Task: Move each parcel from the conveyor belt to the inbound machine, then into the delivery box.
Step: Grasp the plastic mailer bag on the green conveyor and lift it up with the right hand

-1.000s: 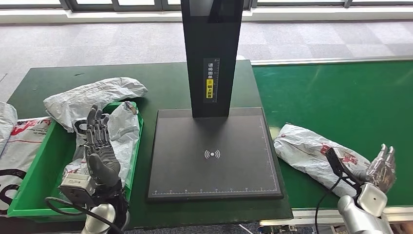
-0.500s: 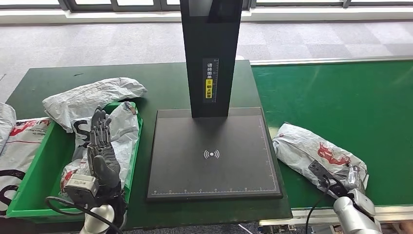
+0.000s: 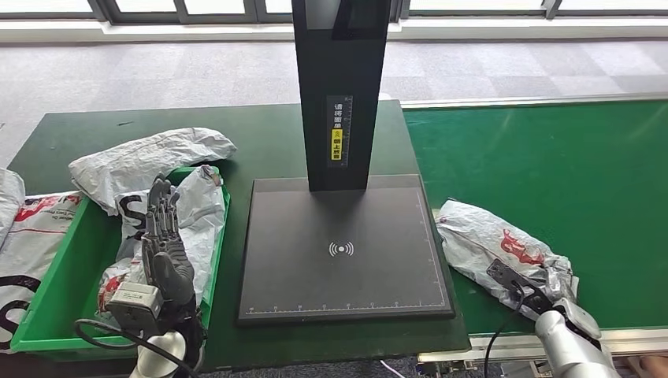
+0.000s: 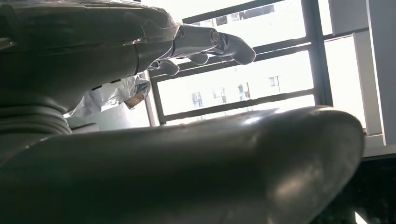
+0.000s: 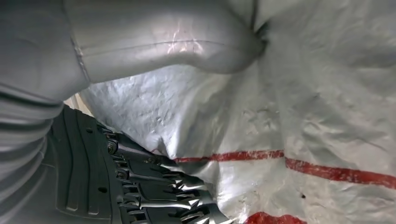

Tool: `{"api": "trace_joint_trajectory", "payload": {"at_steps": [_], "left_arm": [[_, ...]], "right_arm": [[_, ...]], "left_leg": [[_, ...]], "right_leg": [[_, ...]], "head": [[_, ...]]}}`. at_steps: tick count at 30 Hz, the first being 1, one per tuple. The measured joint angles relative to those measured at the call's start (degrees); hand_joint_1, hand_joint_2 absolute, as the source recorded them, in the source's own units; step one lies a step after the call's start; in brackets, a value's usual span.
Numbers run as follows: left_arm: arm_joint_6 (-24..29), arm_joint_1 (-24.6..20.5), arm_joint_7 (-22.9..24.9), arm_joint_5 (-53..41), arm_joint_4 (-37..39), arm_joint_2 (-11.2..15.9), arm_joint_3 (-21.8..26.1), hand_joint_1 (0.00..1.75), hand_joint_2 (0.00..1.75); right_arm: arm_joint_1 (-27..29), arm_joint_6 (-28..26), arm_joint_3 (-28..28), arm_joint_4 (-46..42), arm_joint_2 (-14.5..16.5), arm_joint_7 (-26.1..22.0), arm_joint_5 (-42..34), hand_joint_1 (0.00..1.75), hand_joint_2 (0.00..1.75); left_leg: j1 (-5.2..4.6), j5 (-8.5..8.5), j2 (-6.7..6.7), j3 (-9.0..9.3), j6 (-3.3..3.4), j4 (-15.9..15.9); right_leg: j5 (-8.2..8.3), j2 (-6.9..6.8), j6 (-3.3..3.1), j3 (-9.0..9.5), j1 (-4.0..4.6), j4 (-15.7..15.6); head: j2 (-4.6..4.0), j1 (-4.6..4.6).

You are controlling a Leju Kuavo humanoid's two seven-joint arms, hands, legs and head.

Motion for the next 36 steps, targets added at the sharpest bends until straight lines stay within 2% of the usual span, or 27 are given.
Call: {"api": "trace_joint_trajectory", "payload": {"at_steps": [2,6,8,10,13,17,24,28,32,36], "left_arm": [[0.87,0.62,-0.01,-0.55,-0.23,0.01,0.00,0.00,0.00],[1.70,1.90,-0.02,-1.08,-1.03,0.03,0.00,0.00,0.00],[1.59,2.02,-0.02,-1.05,-1.13,0.02,0.00,0.00,0.00],[1.30,2.02,-0.02,-0.65,-1.11,0.02,0.00,0.00,0.00],[0.56,1.74,-0.02,0.22,-0.89,0.02,0.00,0.00,0.00],[0.22,0.94,-0.02,0.73,-0.40,-0.03,0.04,0.00,0.00],[0.13,0.36,-0.02,0.72,0.07,-0.11,0.05,0.00,0.00],[0.02,-0.11,-0.02,0.72,0.36,-0.15,0.15,0.00,0.00],[-0.25,-0.43,-0.02,0.72,0.48,-0.26,0.27,0.00,0.00],[-0.34,-0.64,-0.02,0.69,0.48,-0.81,0.52,0.00,0.00]], "right_arm": [[-0.02,-5.74,0.73,-0.05,0.52,-0.22,0.22,1.75,1.75],[0.85,-24.47,0.85,-1.93,3.22,-4.20,-6.52,1.75,1.75],[1.67,-29.94,0.73,-4.09,4.29,-8.08,-11.21,1.75,1.75],[3.43,-32.69,0.68,-7.89,4.96,-12.10,-16.80,1.75,1.75],[8.00,-35.22,0.90,-17.18,6.15,-17.21,-26.66,1.75,1.75],[13.21,-36.51,2.09,-28.52,7.34,-18.63,-32.32,1.75,1.75],[17.00,-37.14,2.75,-37.75,8.19,-19.00,-33.58,1.75,1.75],[19.16,-39.97,3.91,-42.58,8.77,-21.91,-35.75,1.75,1.75],[24.01,-40.97,4.61,-54.38,12.30,-26.29,-31.47,1.75,1.75],[27.54,-40.99,7.89,-63.93,15.54,-25.00,-26.51,1.75,1.75]], "left_leg": [[0.00,0.00,0.04,-0.01,0.00,0.00],[-0.07,0.05,-0.07,-0.11,0.02,0.03],[-0.09,0.18,-0.35,-0.04,0.02,0.05],[-0.08,0.29,-0.75,-0.04,-0.01,0.05],[-0.08,0.33,-1.10,-0.27,-0.03,0.05],[-0.08,0.32,-1.12,-0.50,-0.03,0.05],[-0.14,0.33,-1.05,-0.53,-0.02,0.05],[-0.14,0.34,-1.08,-0.54,0.00,0.05],[-0.10,0.33,-1.10,-0.62,-0.03,0.05],[-0.09,0.32,-1.02,-0.61,-0.06,0.04]], "right_leg": [[0.04,0.05,0.00,0.00,-0.01,-0.01],[0.09,-0.02,0.02,-0.23,-0.06,0.03],[0.08,-0.25,0.02,-0.37,-0.07,0.06],[0.07,-0.58,0.00,-0.46,-0.06,0.09],[0.03,-0.93,-0.04,-0.58,-0.07,0.12],[0.01,-0.96,-0.05,-0.78,-0.08,0.14],[0.02,-0.94,-0.04,-0.83,-0.15,0.13],[0.02,-0.95,-0.04,-0.84,-0.15,0.14],[-0.01,-0.96,-0.08,-0.89,-0.14,0.20],[-0.05,-0.92,-0.14,-0.97,-0.10,0.24]], "head": [[0.00,0.01],[0.00,-0.01],[0.00,-0.01],[0.00,-0.01],[0.00,-0.01],[0.00,0.00],[0.00,0.00],[0.00,-0.01],[0.00,0.00],[0.00,-0.01]]}}
